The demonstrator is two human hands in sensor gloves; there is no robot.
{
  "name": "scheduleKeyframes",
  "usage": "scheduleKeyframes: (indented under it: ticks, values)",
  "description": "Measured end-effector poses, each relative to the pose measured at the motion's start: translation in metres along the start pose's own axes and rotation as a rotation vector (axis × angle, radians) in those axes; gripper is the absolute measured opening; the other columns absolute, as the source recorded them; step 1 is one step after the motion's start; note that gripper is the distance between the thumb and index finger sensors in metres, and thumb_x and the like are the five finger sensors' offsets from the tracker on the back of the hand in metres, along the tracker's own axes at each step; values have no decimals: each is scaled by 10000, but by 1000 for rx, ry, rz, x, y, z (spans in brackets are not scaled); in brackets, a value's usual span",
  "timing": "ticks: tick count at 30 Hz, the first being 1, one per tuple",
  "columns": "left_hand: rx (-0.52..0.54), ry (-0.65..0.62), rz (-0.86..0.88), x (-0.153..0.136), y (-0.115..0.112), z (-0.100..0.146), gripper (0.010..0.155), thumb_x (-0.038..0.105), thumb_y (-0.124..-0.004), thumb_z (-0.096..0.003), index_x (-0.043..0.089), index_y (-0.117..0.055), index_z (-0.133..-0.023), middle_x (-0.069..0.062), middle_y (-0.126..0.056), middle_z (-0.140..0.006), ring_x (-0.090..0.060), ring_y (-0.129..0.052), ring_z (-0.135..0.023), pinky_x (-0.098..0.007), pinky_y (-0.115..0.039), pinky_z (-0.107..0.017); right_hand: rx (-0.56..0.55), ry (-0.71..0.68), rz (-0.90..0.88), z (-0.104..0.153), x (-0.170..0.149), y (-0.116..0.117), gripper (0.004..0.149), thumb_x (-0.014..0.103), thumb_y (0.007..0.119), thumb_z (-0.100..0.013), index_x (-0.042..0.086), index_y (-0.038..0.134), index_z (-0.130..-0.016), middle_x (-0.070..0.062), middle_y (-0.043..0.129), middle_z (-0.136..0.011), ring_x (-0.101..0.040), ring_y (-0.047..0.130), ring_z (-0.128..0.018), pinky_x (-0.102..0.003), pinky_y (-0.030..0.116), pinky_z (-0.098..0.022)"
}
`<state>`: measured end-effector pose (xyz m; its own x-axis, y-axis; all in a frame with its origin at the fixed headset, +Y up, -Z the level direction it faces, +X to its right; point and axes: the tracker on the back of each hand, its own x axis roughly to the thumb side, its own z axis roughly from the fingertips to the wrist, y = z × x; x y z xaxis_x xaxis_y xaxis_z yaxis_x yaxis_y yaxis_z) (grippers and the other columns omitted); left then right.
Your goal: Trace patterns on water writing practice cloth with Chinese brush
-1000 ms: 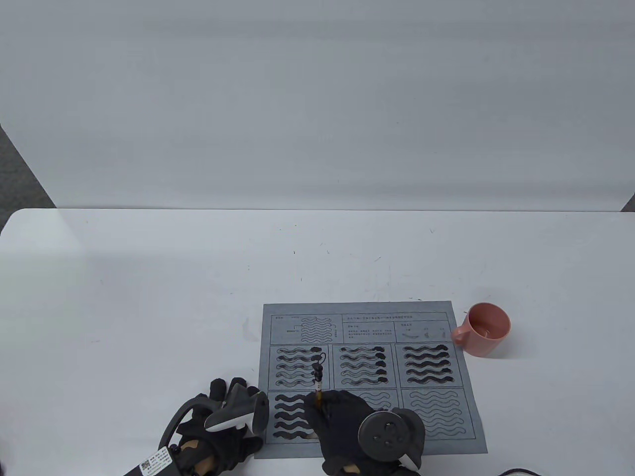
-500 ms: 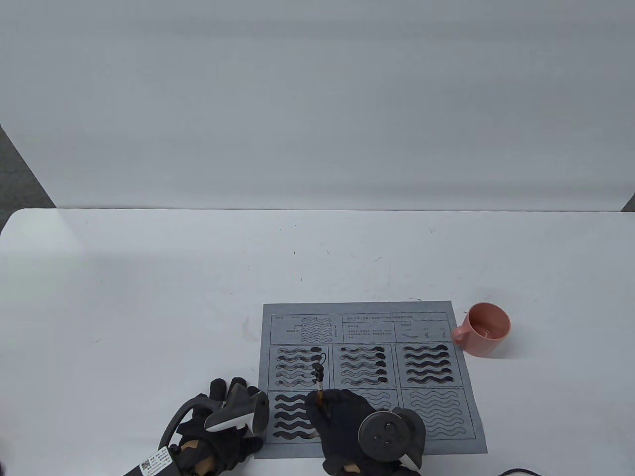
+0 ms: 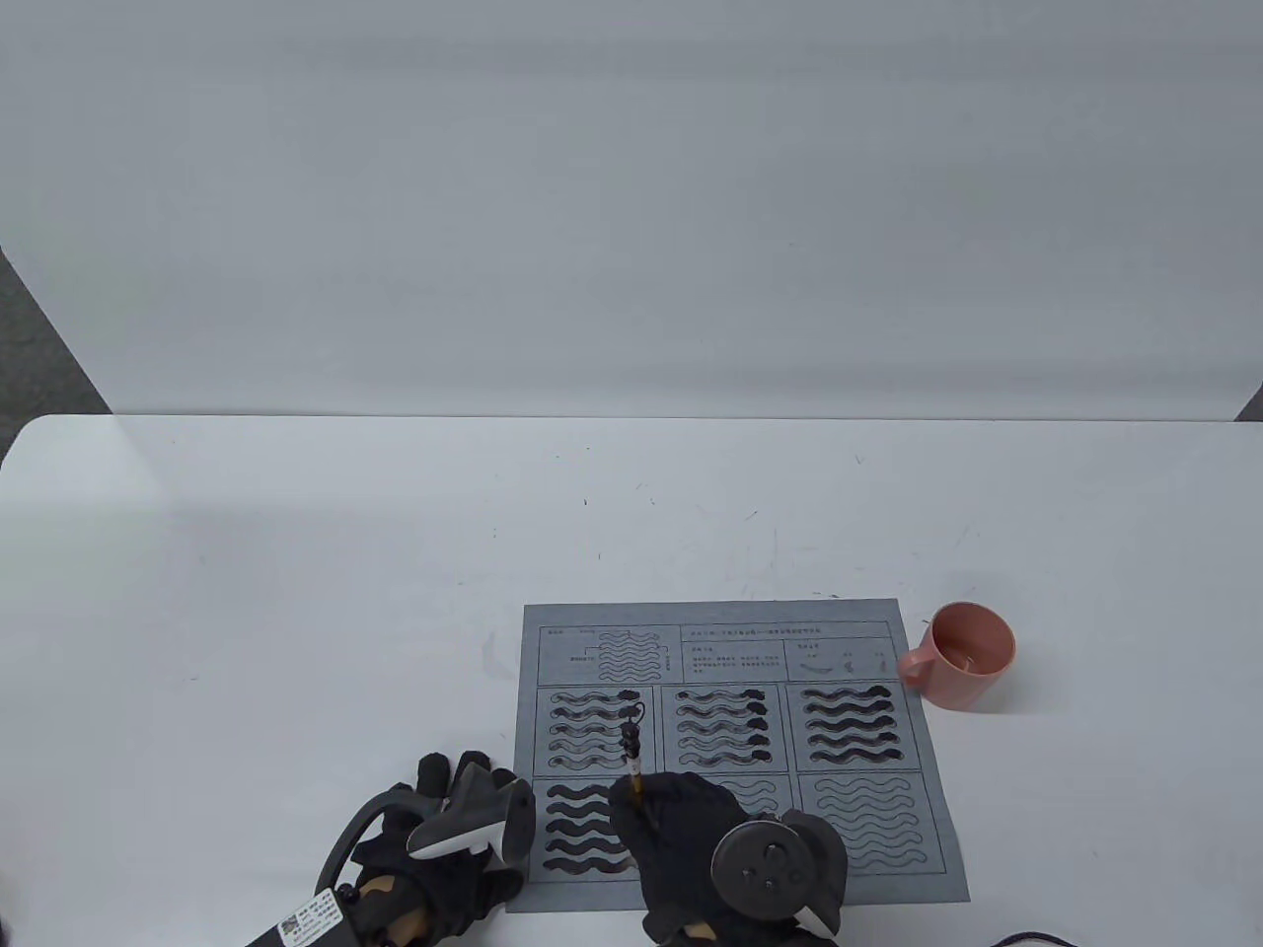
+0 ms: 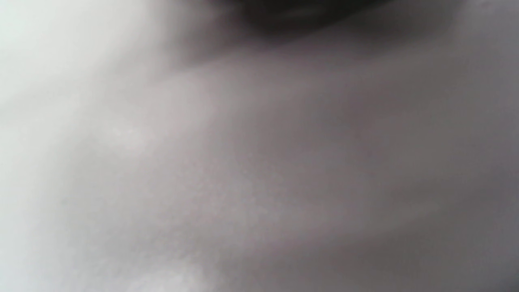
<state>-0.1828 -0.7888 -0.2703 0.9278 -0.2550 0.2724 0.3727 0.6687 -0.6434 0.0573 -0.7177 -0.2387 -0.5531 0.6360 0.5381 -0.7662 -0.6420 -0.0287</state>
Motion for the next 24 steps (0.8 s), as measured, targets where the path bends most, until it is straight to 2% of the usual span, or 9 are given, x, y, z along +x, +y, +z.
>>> scheduleKeyframes:
  ticks: [24]
  values:
    - [0, 0, 0, 0, 0, 0, 930, 628, -374, -295, 302, 281, -868, -70, 292, -994, -479, 130, -1022, -687, -180, -780, -15, 21, 11, 0, 0, -2, 369, 307, 778, -484, 45, 891, -718, -211, 1003, -625, -410, 980, -476, -622, 751, -410]
